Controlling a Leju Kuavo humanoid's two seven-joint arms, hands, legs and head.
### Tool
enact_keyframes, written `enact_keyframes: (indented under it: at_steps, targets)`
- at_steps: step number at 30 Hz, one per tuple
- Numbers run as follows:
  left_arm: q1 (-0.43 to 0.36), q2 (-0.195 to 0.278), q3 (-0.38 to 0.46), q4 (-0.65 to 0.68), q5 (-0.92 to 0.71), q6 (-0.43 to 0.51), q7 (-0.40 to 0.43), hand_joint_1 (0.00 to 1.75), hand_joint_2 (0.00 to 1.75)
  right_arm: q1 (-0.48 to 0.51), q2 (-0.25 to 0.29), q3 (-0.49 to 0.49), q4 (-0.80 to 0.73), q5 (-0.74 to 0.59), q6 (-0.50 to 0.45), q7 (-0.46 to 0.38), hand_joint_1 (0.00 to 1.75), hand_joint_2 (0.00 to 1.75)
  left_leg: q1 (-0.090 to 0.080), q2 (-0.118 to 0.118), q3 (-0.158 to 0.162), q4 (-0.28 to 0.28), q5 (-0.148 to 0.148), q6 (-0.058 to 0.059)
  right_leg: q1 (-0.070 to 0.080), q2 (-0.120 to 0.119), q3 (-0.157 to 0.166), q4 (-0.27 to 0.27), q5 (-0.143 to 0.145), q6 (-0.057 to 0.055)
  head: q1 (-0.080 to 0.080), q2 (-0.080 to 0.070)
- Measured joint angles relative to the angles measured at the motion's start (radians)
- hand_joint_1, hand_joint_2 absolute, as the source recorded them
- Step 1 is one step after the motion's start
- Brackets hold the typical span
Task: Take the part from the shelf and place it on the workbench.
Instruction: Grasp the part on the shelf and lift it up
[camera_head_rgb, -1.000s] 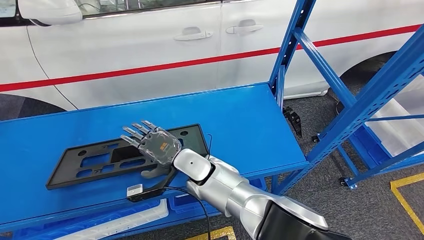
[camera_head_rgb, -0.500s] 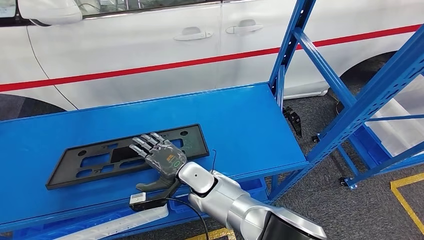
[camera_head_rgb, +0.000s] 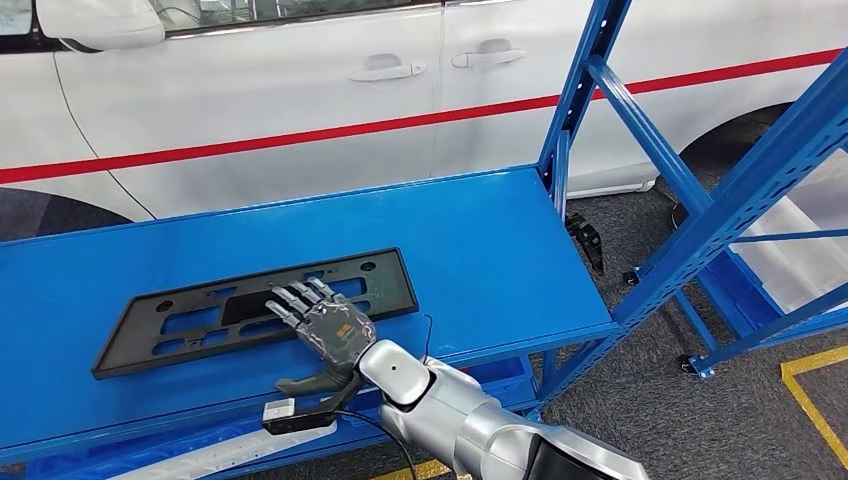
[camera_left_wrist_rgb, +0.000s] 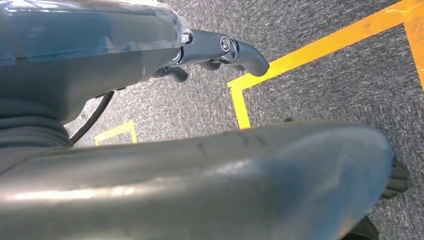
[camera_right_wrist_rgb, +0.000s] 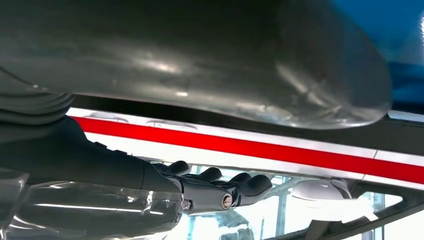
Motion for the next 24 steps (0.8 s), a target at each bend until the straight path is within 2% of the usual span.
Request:
enact_keyframes:
  at_steps: [4, 16, 20, 24]
  targets:
    - [-0.004, -0.002, 0.0, 0.0, -0.003, 0.0, 0.001, 0.0, 0.0, 0.002, 0.0, 0.002, 0.005, -0.007, 0.014, -0.001, 0.0, 1.75, 0.0, 0.0, 0.0, 0.0, 0.0, 0.0, 0.0, 0.0, 0.0, 0.0, 0.0, 0.0, 0.0, 0.0]
    - [-0.006, -0.004, 0.0, 0.0, -0.002, 0.0, 0.001, 0.0, 0.0, 0.002, 0.0, 0.003, 0.005, -0.023, 0.039, -0.015, 0.0, 1.75, 0.0, 0.0, 0.0, 0.0, 0.0, 0.0, 0.0, 0.0, 0.0, 0.0, 0.0, 0.0, 0.0, 0.0]
    - [-0.007, -0.005, 0.0, 0.0, -0.002, 0.0, 0.001, 0.0, 0.0, 0.002, 0.0, 0.003, 0.005, -0.018, 0.04, -0.016, 1.75, 1.75, 0.0, 0.0, 0.0, 0.0, 0.0, 0.0, 0.0, 0.0, 0.0, 0.0, 0.0, 0.0, 0.0, 0.0]
    - [-0.007, -0.007, 0.0, 0.0, -0.003, 0.0, 0.002, 0.0, 0.0, 0.001, 0.0, 0.005, 0.007, 0.016, 0.017, 0.02, 1.75, 1.75, 0.0, 0.0, 0.0, 0.0, 0.0, 0.0, 0.0, 0.0, 0.0, 0.0, 0.0, 0.0, 0.0, 0.0]
